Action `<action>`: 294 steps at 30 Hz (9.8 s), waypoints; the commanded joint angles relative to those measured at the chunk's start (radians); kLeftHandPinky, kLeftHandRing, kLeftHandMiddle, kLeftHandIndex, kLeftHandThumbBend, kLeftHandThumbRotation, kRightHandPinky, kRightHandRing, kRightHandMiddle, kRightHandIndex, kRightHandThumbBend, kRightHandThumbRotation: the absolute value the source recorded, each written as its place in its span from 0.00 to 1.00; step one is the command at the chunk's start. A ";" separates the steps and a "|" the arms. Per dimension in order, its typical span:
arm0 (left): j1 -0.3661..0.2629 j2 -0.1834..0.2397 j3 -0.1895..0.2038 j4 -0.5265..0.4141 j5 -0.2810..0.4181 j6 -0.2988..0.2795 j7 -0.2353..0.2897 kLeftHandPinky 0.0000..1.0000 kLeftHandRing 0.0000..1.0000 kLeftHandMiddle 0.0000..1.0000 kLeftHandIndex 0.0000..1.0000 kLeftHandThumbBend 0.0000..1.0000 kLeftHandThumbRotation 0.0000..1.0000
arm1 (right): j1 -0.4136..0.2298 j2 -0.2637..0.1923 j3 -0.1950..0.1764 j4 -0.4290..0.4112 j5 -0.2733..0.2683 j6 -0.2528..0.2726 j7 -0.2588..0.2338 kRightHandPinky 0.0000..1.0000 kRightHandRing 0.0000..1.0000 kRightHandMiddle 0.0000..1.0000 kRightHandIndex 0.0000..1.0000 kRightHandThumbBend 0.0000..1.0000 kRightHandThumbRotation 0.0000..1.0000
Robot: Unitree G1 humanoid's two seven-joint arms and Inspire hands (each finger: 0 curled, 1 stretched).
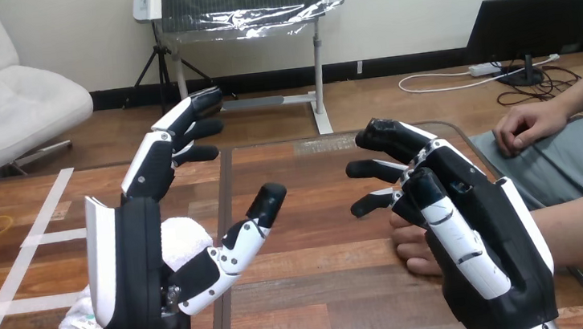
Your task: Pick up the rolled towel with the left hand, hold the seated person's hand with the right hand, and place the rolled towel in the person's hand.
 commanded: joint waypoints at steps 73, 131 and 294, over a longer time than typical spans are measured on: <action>0.121 -0.007 -0.046 0.018 -0.022 -0.008 -0.025 0.65 0.73 0.77 0.77 0.64 0.30 | -0.047 0.038 0.004 0.013 0.001 -0.042 -0.009 0.53 0.71 0.78 0.76 0.47 0.54; 0.162 -0.002 -0.002 -0.080 0.331 0.147 0.244 0.76 0.82 0.84 0.82 0.67 0.34 | -0.054 0.026 -0.008 0.020 0.016 -0.034 0.005 0.52 0.68 0.76 0.75 0.49 0.53; 0.042 0.271 0.085 -0.169 0.719 0.943 -0.230 1.00 1.00 1.00 1.00 0.99 0.93 | -0.075 0.020 -0.036 0.021 0.009 -0.032 0.022 0.52 0.66 0.75 0.74 0.46 0.52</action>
